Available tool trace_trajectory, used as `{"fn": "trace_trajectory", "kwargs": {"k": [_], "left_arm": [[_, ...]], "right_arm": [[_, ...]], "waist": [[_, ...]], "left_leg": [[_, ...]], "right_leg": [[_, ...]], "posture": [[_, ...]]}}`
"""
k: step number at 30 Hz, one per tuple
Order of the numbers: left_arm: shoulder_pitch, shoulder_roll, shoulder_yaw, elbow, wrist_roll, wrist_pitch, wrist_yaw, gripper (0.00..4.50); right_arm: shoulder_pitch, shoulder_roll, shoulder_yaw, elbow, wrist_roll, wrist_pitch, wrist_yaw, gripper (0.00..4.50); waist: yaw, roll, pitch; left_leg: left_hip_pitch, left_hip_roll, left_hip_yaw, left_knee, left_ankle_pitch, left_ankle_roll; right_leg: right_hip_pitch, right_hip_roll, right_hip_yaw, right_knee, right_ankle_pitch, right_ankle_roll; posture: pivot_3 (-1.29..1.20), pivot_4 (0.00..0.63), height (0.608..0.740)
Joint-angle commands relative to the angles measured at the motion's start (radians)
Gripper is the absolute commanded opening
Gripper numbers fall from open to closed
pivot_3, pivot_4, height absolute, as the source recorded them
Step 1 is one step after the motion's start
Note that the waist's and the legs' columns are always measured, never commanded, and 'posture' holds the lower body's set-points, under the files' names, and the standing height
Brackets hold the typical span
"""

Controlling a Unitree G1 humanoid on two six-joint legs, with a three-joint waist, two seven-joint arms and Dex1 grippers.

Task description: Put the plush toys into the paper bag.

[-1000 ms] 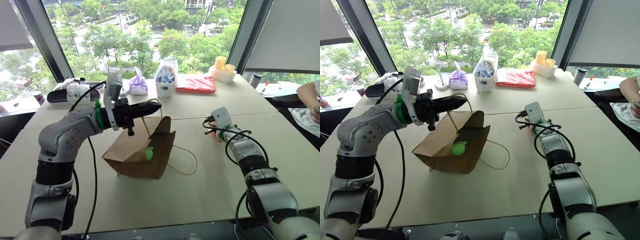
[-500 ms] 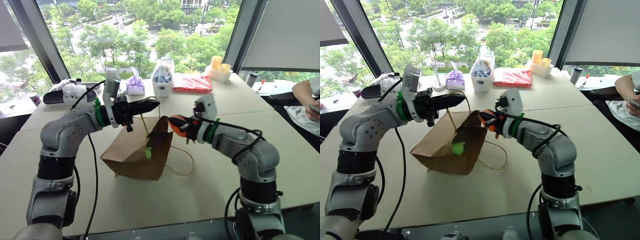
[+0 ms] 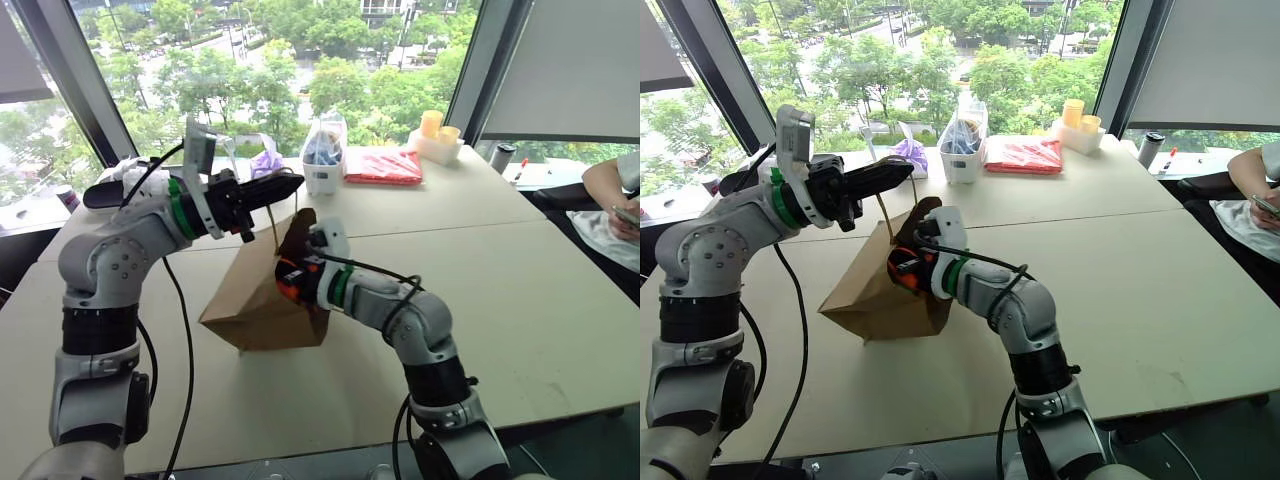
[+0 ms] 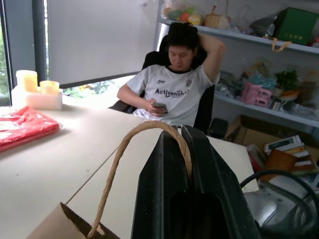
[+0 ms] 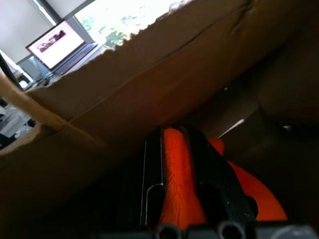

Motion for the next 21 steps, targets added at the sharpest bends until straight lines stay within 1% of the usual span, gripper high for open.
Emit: {"fn": "trace_trajectory", "kwargs": {"k": [1,2,4,6,7,9,11,13,15,19,21], "left_arm": [[-0.010,0.006,0.042,-0.049,-0.037,0.005,0.027,0.00],[-0.010,0.006,0.044,-0.052,-0.040,0.006,0.032,0.00],[-0.008,0.004,0.049,-0.057,-0.049,0.009,0.044,0.00],[-0.006,0.004,0.052,-0.059,-0.054,0.011,0.051,0.00],[-0.006,0.004,0.053,-0.059,-0.058,0.012,0.054,0.00],[-0.003,0.006,0.055,-0.058,-0.063,0.011,0.058,0.00],[0.000,0.008,0.054,-0.057,-0.066,0.010,0.060,0.00],[0.003,0.011,0.054,-0.052,-0.066,0.009,0.056,0.00],[0.011,0.017,0.053,-0.049,-0.062,0.007,0.047,0.00],[0.015,0.020,0.045,-0.027,-0.045,-0.009,0.031,0.00],[0.018,0.020,0.039,-0.017,-0.033,-0.020,0.019,0.00]], "right_arm": [[-0.062,0.022,0.032,0.078,-0.031,-0.097,0.043,0.01],[-0.073,0.021,0.039,0.103,-0.040,-0.114,0.052,0.01],[-0.089,0.015,0.046,0.126,-0.051,-0.131,0.065,1.03],[-0.100,0.004,0.047,0.118,-0.052,-0.128,0.080,1.94],[-0.103,-0.001,0.047,0.111,-0.053,-0.123,0.084,2.48],[-0.104,-0.031,0.061,0.081,-0.066,-0.110,0.095,3.55],[-0.097,-0.097,0.090,0.008,-0.084,-0.081,0.116,4.42],[-0.082,-0.178,0.110,-0.098,-0.094,-0.060,0.140,4.42],[-0.059,-0.255,0.096,-0.216,-0.070,-0.010,0.158,4.42],[-0.011,-0.369,-0.022,-0.414,0.018,0.121,0.161,4.42],[0.019,-0.408,-0.110,-0.487,0.072,0.193,0.149,4.42]], "waist": [[-0.002,0.000,0.000],[-0.003,0.000,0.000],[-0.003,0.000,0.000],[-0.003,0.000,0.000],[-0.003,0.000,0.000],[-0.004,0.000,0.000],[-0.003,0.000,0.000],[-0.002,0.000,0.000],[-0.001,0.000,0.000],[-0.001,0.000,0.000],[0.000,0.000,0.000]], "left_leg": [[0.000,0.000,0.000,0.000,0.000,0.000],[0.000,0.000,0.000,0.000,0.000,0.000],[0.000,0.000,-0.001,0.000,0.000,0.000],[0.000,0.000,-0.001,0.000,0.000,0.000],[0.000,0.000,-0.001,0.000,0.000,0.000],[0.000,0.000,-0.001,0.000,0.000,-0.001],[0.000,0.000,-0.001,0.000,0.000,-0.001],[0.000,0.000,-0.001,0.000,0.000,-0.001],[-0.001,0.000,-0.001,0.000,0.000,-0.001],[-0.001,0.000,0.000,0.000,0.000,0.000],[-0.001,0.000,0.000,0.000,-0.001,0.000]], "right_leg": [[0.000,0.000,0.000,0.000,0.000,0.000],[0.000,0.000,0.000,0.000,0.000,0.000],[0.000,0.000,0.000,0.000,0.000,0.000],[0.000,0.000,0.000,0.000,0.000,0.000],[0.000,0.000,0.000,0.000,0.000,0.000],[-0.001,0.000,0.000,0.000,0.000,0.000],[-0.001,0.000,0.000,0.000,0.000,0.000],[-0.001,0.000,0.000,0.000,0.000,0.000],[-0.001,0.000,0.000,0.000,0.000,0.000],[-0.001,0.000,0.000,0.000,0.000,0.000],[-0.001,0.000,0.000,0.000,0.000,0.000]], "posture": [[0.00,0.150,0.740],[0.00,0.150,0.740],[0.00,0.150,0.740],[0.00,0.150,0.740],[0.00,0.150,0.740],[0.00,0.150,0.740],[0.00,0.150,0.740],[0.00,0.150,0.740],[0.00,0.150,0.740],[0.00,0.150,0.740],[0.00,0.150,0.740]]}}
